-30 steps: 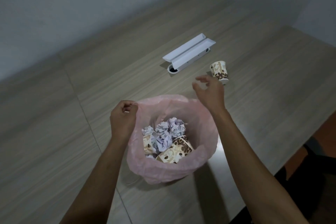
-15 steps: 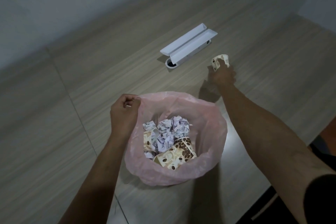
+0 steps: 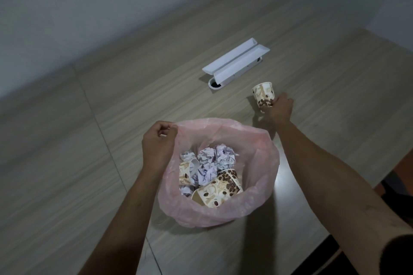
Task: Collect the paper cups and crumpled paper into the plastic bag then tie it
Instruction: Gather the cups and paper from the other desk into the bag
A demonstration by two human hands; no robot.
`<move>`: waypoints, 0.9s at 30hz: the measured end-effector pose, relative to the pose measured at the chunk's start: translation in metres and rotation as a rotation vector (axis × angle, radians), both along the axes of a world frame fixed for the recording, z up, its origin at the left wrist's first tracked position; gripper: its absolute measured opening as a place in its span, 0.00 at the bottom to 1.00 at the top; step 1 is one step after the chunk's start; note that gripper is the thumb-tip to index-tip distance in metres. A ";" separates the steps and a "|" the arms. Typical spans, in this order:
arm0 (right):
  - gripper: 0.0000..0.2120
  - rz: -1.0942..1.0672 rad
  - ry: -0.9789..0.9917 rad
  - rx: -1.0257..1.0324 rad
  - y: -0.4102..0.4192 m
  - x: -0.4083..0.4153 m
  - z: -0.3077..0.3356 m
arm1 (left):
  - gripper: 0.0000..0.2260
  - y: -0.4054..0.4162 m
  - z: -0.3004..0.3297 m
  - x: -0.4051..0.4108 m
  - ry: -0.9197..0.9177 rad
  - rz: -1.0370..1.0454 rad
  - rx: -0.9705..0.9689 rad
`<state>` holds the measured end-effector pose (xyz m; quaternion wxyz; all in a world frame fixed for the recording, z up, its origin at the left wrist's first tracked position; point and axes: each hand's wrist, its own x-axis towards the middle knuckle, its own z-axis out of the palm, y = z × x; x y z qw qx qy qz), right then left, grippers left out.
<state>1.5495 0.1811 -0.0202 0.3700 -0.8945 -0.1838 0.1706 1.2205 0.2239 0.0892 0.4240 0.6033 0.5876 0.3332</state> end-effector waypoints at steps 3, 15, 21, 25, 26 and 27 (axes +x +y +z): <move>0.22 -0.086 0.083 0.201 -0.002 -0.009 0.013 | 0.04 -0.002 0.000 -0.005 0.009 0.022 -0.013; 0.17 0.609 0.536 0.601 -0.108 -0.119 0.132 | 0.04 -0.014 0.006 -0.026 -0.010 0.105 -0.017; 0.19 0.727 0.026 0.212 -0.128 -0.158 0.093 | 0.04 -0.024 0.009 -0.034 -0.018 0.130 -0.009; 0.28 0.239 -0.089 0.031 -0.148 -0.146 0.072 | 0.04 -0.030 0.011 -0.046 0.045 0.122 0.041; 0.26 0.218 0.032 -0.066 -0.150 -0.142 0.069 | 0.04 -0.032 0.012 -0.049 0.057 0.118 0.050; 0.17 0.255 0.106 -0.135 -0.152 -0.140 0.068 | 0.04 -0.033 0.014 -0.052 0.066 0.112 0.057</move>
